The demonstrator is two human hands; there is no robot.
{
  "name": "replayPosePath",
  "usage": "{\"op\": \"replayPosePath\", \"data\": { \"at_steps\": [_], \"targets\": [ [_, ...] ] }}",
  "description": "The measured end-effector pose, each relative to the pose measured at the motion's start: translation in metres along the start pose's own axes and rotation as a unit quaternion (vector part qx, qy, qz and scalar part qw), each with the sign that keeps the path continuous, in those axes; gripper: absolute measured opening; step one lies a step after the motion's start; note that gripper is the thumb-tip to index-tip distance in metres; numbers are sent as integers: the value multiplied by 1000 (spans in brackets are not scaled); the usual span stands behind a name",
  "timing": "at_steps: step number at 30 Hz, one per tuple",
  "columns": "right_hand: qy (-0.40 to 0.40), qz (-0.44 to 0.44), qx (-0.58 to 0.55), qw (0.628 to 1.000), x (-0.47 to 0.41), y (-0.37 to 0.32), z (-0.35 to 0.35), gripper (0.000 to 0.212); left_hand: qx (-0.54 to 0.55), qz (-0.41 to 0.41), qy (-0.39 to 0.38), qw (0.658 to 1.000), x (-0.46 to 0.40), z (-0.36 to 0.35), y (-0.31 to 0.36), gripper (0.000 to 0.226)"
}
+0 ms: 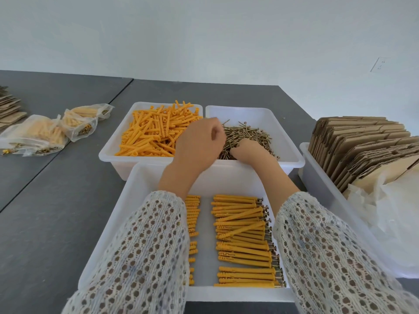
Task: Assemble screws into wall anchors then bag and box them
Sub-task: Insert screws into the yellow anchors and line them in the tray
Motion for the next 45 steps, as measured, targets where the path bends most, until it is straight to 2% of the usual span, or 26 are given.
{"op": "replayPosePath", "data": {
  "at_steps": [2,5,9,15,18,22,25,28,31,32,35,38,42,45],
  "targets": [
    [-21,-7,16,1000,2,-1,0,20,-145,29,49,988,0,5,-20,16],
    [-41,-17,32,999,6,-2,0,24,-221,88,60,969,3,3,-45,22],
    [-52,-32,37,997,6,0,-1,30,-253,129,40,958,6,-5,-57,31],
    [-66,-36,43,996,8,0,-2,28,-253,207,-64,943,9,-15,-77,53],
    [-73,-33,43,996,8,0,-2,28,-247,205,-95,942,7,-19,-80,51],
    [-79,-30,45,995,9,0,-1,26,-234,204,-99,946,8,-18,-80,42],
    [-37,-17,33,999,9,-1,1,24,-244,197,-110,943,7,-20,-81,41],
    [56,23,-10,998,12,-5,8,28,-251,187,-142,939,4,-23,-83,43],
    [112,67,-50,990,18,-9,14,14,-253,186,-155,937,3,-25,-85,45],
    [125,81,-62,987,19,-11,16,7,-253,186,-151,937,3,-25,-85,44],
    [160,114,-91,976,22,-15,23,23,-260,184,-120,940,3,-24,-83,41],
    [205,125,-118,964,23,-16,28,30,-267,179,-86,943,4,-22,-81,36],
    [236,131,-169,948,27,-16,31,29,-206,141,56,967,7,-13,-73,25],
    [243,118,-206,941,27,-12,33,29,-122,59,147,980,8,-5,-64,24]
  ]
}}
Point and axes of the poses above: each hand's wrist, its own x-axis away from the middle knuckle, its own z-axis out of the back of the hand, y = z × x, the point moved 5 cm from there along -x, towards the middle knuckle
